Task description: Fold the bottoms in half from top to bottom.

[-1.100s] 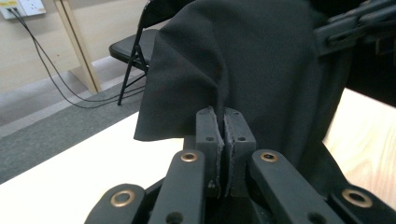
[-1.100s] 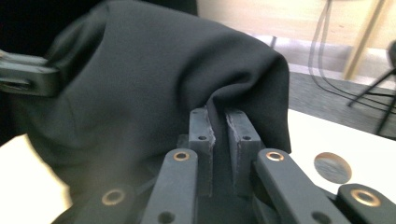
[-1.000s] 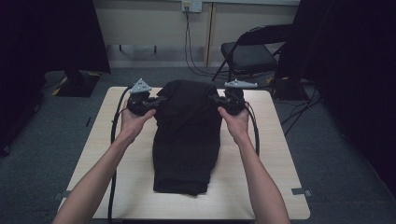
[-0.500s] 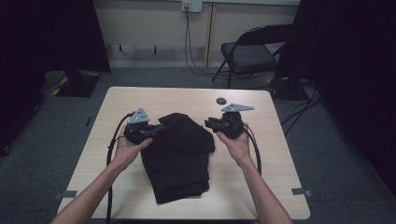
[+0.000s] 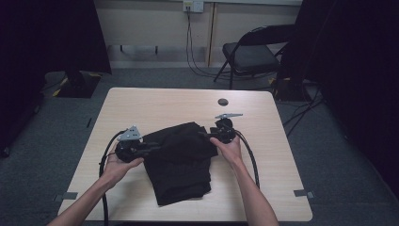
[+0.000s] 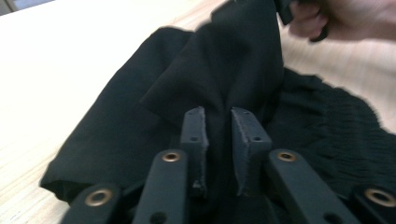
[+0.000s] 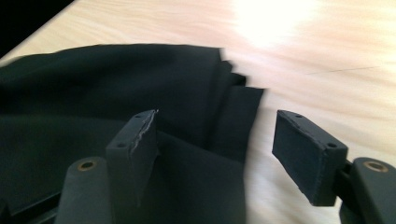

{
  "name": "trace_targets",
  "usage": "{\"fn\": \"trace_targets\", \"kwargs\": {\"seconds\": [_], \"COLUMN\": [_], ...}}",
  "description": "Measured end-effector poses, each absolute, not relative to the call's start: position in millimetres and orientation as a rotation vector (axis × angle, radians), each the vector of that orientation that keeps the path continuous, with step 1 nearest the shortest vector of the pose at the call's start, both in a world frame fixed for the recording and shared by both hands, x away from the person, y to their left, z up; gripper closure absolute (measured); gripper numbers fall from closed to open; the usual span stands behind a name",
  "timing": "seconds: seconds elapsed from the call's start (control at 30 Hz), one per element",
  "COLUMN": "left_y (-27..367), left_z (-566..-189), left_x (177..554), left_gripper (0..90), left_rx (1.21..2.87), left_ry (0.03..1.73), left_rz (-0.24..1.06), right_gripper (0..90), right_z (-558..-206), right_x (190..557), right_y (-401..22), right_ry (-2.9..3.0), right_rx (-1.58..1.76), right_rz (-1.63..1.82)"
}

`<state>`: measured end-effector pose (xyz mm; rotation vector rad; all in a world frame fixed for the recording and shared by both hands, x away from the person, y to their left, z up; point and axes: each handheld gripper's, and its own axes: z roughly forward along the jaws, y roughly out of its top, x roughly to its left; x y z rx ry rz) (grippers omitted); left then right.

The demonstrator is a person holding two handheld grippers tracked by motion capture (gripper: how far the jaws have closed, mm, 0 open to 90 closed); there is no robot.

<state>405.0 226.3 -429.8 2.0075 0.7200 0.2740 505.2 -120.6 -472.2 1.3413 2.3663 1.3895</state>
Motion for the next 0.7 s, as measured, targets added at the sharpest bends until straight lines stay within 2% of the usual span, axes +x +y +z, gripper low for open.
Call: {"fn": "trace_targets", "kwargs": {"seconds": [0.07, 0.13, 0.23, 0.33, 0.43, 0.6, 0.63, 0.67, 0.7], "left_y": [227.1, 228.3, 227.1, 224.5, 220.4, 200.3, 195.0, 191.0, 188.8], "left_z": [-426.3, -422.7, -420.7, -427.4, -437.2, -453.3, -456.9, -459.6, -460.4], "left_x": [404.9, 404.3, 405.8, 413.1, 420.4, 412.1, 410.4, 409.5, 407.5], "left_gripper": [63.8, 58.6, 54.6, 52.8, 44.4, 37.4, 40.8, 49.5, 65.3], "left_rx": [1.985, 1.945, 1.942, 1.958, 1.981, 2.105, 2.141, 2.167, 2.179], "left_ry": [0.721, 0.72, 0.743, 0.794, 0.831, 0.754, 0.754, 0.739, 0.708], "left_rz": [0.27, 0.262, 0.283, 0.275, 0.23, 0.19, 0.202, 0.187, 0.201], "right_gripper": [46.6, 59.1, 68.4, 70.2, 69.7, 58.4, 56.7, 54.3, 51.8], "right_z": [-469.8, -466.2, -464.2, -462.8, -457.3, -448.2, -449.5, -451.8, -455.0], "right_x": [500.5, 492.6, 475.0, 455.4, 436.5, 413.0, 413.2, 414.0, 416.0], "right_y": [-115.6, -110.1, -105.7, -104.7, -106.2, -116.9, -121.2, -125.4, -129.5], "right_ry": [2.407, 2.45, 2.508, 2.554, 2.59, 2.554, 2.544, 2.528, 2.508], "right_rx": [1.296, 1.256, 1.191, 1.136, 1.072, 1.048, 1.059, 1.089, 1.125], "right_rz": [1.42, 1.399, 1.381, 1.345, 1.342, 1.293, 1.277, 1.258, 1.243]}}
